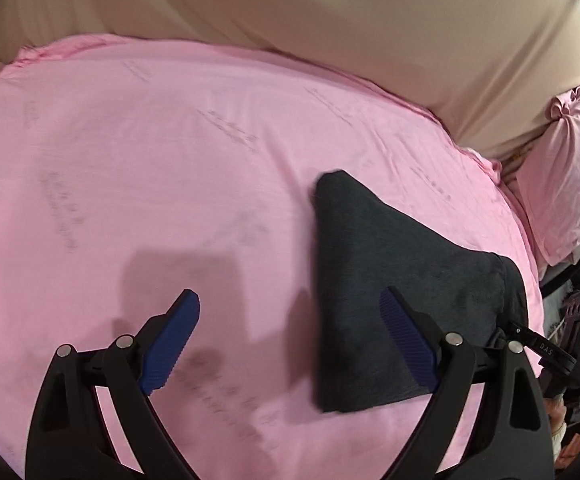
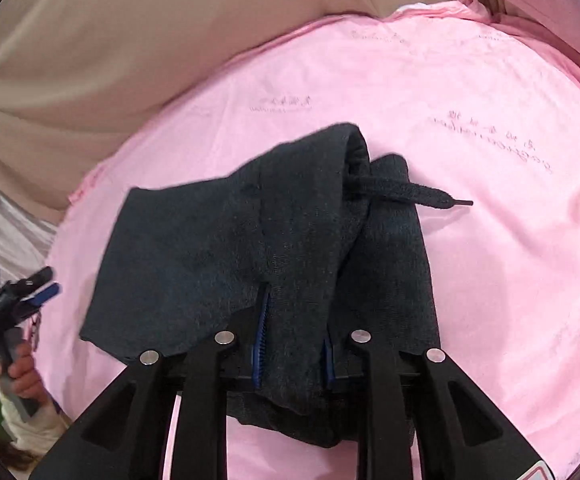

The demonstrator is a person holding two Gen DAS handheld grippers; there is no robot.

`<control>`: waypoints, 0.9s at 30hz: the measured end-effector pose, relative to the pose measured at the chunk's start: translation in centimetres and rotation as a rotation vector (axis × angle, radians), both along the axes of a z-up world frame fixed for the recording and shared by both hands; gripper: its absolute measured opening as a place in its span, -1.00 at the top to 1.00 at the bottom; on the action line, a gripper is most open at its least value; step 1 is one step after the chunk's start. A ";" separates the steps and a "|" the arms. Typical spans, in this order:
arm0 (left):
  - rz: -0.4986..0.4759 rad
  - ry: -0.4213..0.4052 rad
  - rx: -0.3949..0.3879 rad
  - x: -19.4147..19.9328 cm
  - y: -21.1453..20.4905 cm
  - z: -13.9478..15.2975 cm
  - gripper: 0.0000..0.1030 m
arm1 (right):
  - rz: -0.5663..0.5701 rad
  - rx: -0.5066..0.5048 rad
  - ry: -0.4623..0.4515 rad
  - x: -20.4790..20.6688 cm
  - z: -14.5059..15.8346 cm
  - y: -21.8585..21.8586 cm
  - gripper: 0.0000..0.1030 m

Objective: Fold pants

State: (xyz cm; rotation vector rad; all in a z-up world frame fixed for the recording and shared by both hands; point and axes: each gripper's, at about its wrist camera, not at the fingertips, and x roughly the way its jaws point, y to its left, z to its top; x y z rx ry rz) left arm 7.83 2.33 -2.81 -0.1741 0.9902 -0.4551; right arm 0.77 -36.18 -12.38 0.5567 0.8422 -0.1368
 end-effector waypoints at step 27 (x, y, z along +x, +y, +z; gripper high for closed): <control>-0.097 0.069 0.029 3.2 -8.6 -4.6 0.55 | -0.078 0.043 -0.020 -1.3 -1.1 -3.2 0.30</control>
